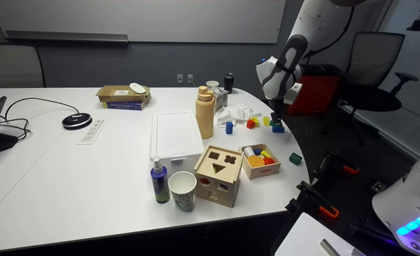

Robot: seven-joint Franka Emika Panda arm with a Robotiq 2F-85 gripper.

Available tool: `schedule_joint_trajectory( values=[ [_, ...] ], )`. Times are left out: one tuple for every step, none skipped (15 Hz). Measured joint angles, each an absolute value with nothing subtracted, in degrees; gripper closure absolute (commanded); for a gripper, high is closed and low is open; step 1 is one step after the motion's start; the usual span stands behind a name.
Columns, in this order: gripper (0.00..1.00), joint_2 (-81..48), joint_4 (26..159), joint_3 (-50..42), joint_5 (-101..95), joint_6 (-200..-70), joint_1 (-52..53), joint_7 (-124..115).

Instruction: Pick up one green block and place it in the box

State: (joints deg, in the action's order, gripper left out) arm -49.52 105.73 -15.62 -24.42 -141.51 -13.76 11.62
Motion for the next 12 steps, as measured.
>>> schedule_joint_trajectory(
  values=[
    [0.0, -50.67, 104.42, -15.61, -24.42, -140.83, -14.1, 13.03],
    [0.0, -51.79, 103.13, -15.5, -24.42, -140.36, -14.44, 14.3],
    [0.0, -52.92, 101.9, -15.39, -24.42, -140.19, -14.65, 15.37],
    [0.0, -53.97, 100.75, -15.26, -24.42, -140.18, -14.72, 16.19],
    [0.0, -54.89, 99.7, -14.98, -24.42, -140.18, -14.79, 16.87],
    [0.0, -55.69, 98.72, -14.44, -24.41, -140.18, -15.0, 17.52],
    [0.0, -56.44, 97.78, -13.81, -24.41, -140.18, -15.24, 18.05],
    [0.0, -57.18, 96.92, -13.32, -24.36, -140.18, -15.32, 18.68],
    [0.0, -57.95, 96.1, -12.86, -24.31, -140.17, -15.39, 19.19],
    [0.0, -58.71, 95.34, -12.47, -24.29, -140.13, -15.44, 19.77],
    [0.0, -59.43, 94.66, -12.27, -24.26, -140.04, -15.45, 20.3],
    [0.0, -60.1, 94.02, -12.19, -24.23, -139.83, -15.45, 20.98]
  ],
)
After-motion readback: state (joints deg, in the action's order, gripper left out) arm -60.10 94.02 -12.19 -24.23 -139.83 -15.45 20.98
